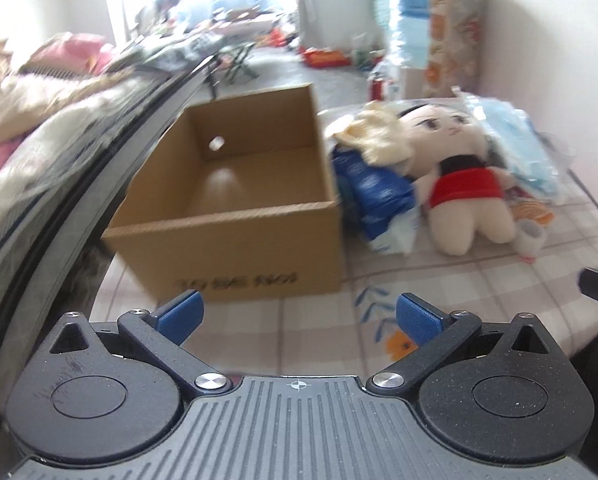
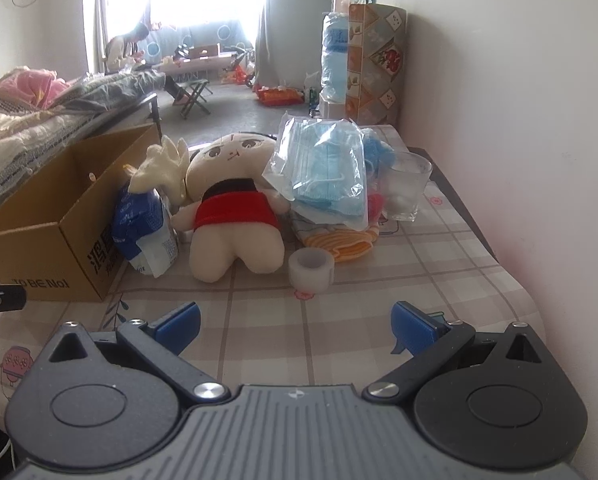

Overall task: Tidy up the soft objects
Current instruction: 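Grasp the bag of blue face masks with the left gripper and lift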

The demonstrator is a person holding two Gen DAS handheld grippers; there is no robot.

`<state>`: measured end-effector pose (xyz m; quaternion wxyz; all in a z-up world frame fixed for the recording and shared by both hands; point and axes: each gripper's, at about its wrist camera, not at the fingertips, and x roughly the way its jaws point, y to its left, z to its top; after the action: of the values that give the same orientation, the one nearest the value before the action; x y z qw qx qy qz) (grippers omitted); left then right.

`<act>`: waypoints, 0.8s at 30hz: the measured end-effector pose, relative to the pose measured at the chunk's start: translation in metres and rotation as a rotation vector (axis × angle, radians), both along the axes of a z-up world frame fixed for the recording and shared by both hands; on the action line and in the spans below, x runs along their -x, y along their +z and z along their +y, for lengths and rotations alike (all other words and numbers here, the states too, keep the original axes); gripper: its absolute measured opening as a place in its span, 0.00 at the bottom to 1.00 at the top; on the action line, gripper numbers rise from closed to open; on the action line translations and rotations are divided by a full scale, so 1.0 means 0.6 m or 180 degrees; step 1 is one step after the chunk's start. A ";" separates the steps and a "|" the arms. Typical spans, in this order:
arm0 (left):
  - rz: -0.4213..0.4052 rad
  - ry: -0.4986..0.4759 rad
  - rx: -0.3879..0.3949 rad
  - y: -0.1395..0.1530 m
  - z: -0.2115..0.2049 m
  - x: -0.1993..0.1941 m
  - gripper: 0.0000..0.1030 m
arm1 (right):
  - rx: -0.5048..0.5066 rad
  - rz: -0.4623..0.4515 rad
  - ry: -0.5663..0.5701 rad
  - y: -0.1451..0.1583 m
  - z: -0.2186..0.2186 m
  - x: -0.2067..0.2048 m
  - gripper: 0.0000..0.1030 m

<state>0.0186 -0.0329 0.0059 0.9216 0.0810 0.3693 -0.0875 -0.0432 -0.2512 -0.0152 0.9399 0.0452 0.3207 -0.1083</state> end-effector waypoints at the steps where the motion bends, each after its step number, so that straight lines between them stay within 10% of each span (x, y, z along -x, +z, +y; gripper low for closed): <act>1: -0.0039 -0.0070 -0.0013 0.006 -0.008 -0.001 1.00 | -0.0035 -0.0047 0.0014 0.001 -0.005 0.001 1.00; 24: -0.0250 -0.0949 0.0540 0.094 -0.151 -0.113 0.93 | -0.0585 -0.0616 -0.0086 -0.013 -0.132 -0.020 1.00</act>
<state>0.0867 -0.1238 0.0622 0.9157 0.0602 0.3082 -0.2508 -0.0312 -0.3304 -0.0228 0.9568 0.1457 0.2364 -0.0863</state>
